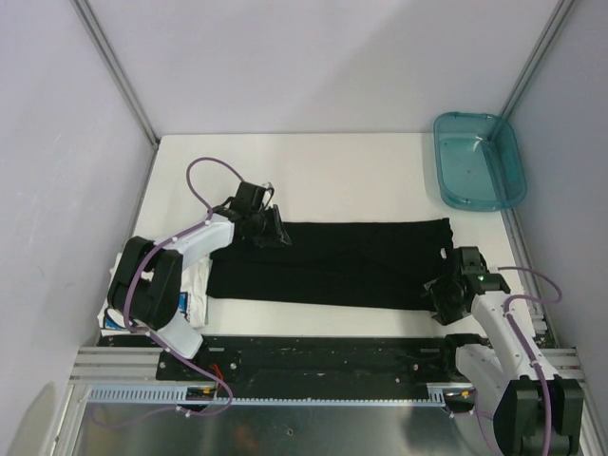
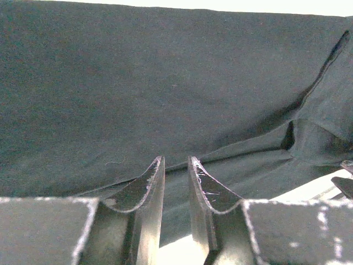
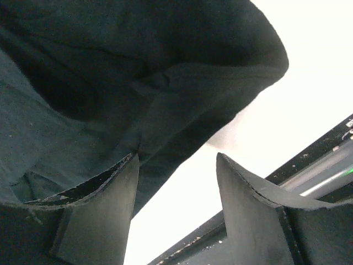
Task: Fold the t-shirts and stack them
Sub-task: Rotate the tshirt 75 degrees
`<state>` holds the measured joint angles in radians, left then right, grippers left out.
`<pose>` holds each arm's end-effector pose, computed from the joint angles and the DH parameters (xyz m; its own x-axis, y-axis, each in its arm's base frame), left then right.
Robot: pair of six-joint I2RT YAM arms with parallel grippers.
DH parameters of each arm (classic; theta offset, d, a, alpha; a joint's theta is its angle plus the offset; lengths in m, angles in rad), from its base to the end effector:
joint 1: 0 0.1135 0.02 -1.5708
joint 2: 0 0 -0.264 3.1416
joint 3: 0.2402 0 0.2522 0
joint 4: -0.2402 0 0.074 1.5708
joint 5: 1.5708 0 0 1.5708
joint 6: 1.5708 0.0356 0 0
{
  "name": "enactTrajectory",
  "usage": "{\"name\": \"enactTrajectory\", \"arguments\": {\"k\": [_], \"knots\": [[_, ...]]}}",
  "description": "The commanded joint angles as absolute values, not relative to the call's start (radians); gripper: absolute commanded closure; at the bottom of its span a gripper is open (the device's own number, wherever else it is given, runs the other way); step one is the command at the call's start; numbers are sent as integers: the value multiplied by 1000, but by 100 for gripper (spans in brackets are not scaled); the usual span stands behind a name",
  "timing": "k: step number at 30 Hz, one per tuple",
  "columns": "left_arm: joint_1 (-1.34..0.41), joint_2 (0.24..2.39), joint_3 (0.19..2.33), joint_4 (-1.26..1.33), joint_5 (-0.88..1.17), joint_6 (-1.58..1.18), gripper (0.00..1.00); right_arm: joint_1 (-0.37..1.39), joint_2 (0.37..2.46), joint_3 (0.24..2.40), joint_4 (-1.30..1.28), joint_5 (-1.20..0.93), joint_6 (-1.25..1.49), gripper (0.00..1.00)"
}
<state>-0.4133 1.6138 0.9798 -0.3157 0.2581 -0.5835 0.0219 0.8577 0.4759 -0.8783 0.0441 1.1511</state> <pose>0.2961 -0.1398 0.1923 -0.9104 -0.1824 -0.3713 0.0273 0.8691 -0.4938 0.1305 0.0013 0.1733 -0.3955 0.9039 -0.1629 0.8659 0.4261 0.2621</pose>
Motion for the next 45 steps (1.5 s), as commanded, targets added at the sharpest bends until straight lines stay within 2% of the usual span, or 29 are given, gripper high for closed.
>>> {"name": "enactTrajectory", "arguments": {"k": [1,6,12,16,21,27,31,43,45], "knots": [[-422,1585,988,-290,286,-566,72,38,839,448,-807,86,1222,37],[-423,1574,983,-291,288,-560,72,92,775,438,-798,159,1262,33],[-422,1574,978,-291,290,-558,73,172,699,417,-790,225,1310,18],[-422,1575,979,-291,290,-558,73,195,729,399,-770,235,1345,12],[-422,1572,981,-290,291,-554,73,198,813,395,-743,231,1396,9],[-420,1571,979,-290,284,-548,73,195,852,394,-705,270,1424,13],[-420,1573,979,-291,283,-546,73,184,889,397,-677,300,1397,23],[-418,1571,988,-302,277,-536,73,185,1105,460,-553,346,1303,24],[-415,1572,991,-306,276,-533,73,183,1147,474,-533,339,1289,27]]}}
